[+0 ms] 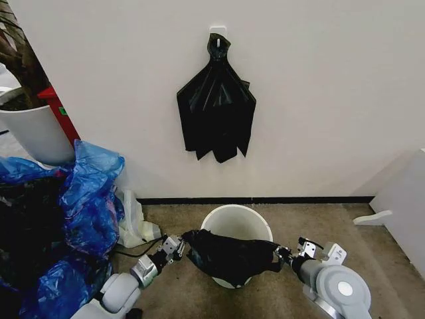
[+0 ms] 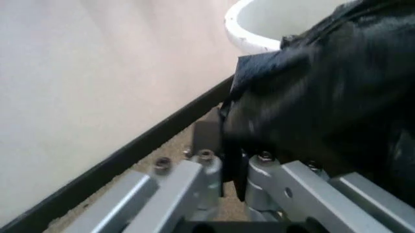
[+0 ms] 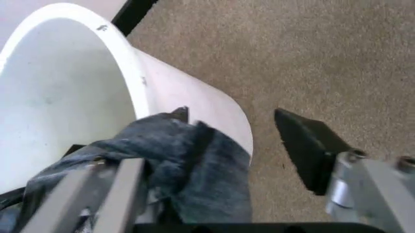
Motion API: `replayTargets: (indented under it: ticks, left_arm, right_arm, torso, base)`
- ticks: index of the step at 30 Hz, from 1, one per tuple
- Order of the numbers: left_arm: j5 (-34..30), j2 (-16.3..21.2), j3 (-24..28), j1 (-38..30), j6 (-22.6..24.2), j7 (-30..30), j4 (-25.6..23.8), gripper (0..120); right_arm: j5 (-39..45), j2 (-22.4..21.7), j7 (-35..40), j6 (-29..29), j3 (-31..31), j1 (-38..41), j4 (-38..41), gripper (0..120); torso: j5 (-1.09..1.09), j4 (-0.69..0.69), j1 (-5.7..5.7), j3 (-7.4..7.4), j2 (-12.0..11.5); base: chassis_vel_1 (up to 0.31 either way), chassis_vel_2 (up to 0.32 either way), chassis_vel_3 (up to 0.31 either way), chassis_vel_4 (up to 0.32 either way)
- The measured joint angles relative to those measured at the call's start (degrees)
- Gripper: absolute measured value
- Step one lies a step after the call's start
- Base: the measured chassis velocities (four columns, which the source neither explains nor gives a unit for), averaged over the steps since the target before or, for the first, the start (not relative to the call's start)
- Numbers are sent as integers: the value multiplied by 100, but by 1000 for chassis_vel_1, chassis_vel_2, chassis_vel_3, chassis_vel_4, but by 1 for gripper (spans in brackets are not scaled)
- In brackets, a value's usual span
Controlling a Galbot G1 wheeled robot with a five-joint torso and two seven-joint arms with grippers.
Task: Place the garbage bag over the trash bin.
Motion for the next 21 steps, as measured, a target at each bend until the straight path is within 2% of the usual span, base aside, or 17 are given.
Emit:
replayTargets:
  ticks: [3, 4, 5, 6, 9, 13, 14, 18, 19, 20, 21]
  left_arm:
    - [-15, 88, -113, 94, -5, -47, -103, 21]
    - [-20, 111, -136, 116, 0, -56, -127, 21]
    - [-36, 162, -183, 165, 8, -73, -176, 28]
    - [-36, 162, -183, 165, 8, -73, -176, 28]
    - [-119, 282, -305, 297, 16, -90, -300, 41]
    - [-283, 372, -345, 356, 5, -5, -426, 58]
    - [-283, 372, -345, 356, 5, -5, -426, 58]
    - [-373, 453, -368, 303, -19, 228, -503, 76]
    - [-375, 456, -369, 301, -19, 238, -506, 76]
    - [-398, 485, -382, 296, -17, 367, -528, 82]
    - [-404, 496, -386, 296, -13, 423, -537, 84]
  right_arm:
    - [31, -23, 162, -18, -12, -52, 178, 62]
    - [37, -27, 183, -24, -13, -61, 205, 64]
    - [47, -38, 228, -47, -13, -95, 281, 69]
    - [47, -38, 228, -47, -13, -95, 281, 69]
    - [78, -64, 314, -114, -5, -204, 461, 84]
    - [91, -107, 395, -185, 9, -313, 610, 98]
    - [91, -107, 395, -185, 9, -313, 610, 98]
    - [138, -166, 500, -220, 25, -365, 719, 100]
    - [139, -168, 503, -221, 25, -366, 722, 100]
    - [152, -192, 531, -239, 28, -385, 746, 100]
    - [155, -198, 538, -243, 30, -390, 750, 100]
  torso:
    - [0, 0, 0, 0, 0]
    - [0, 0, 0, 0, 0]
    - [0, 0, 0, 0, 0]
    - [0, 0, 0, 0, 0]
    - [0, 1, 0, 0, 0]
    - [0, 0, 0, 0, 0]
    - [0, 0, 0, 0, 0]
    - [0, 0, 0, 0, 0]
    - [0, 0, 0, 0, 0]
    - [0, 0, 0, 0, 0]
    - [0, 0, 0, 0, 0]
  base:
    - [0, 0, 0, 0]
    - [0, 0, 0, 0]
    - [0, 0, 0, 0]
    - [0, 0, 0, 0]
    - [0, 0, 0, 0]
    - [0, 0, 0, 0]
    - [0, 0, 0, 0]
    - [0, 0, 0, 0]
    - [0, 0, 0, 0]
    - [0, 0, 0, 0]
    - [0, 0, 0, 0]
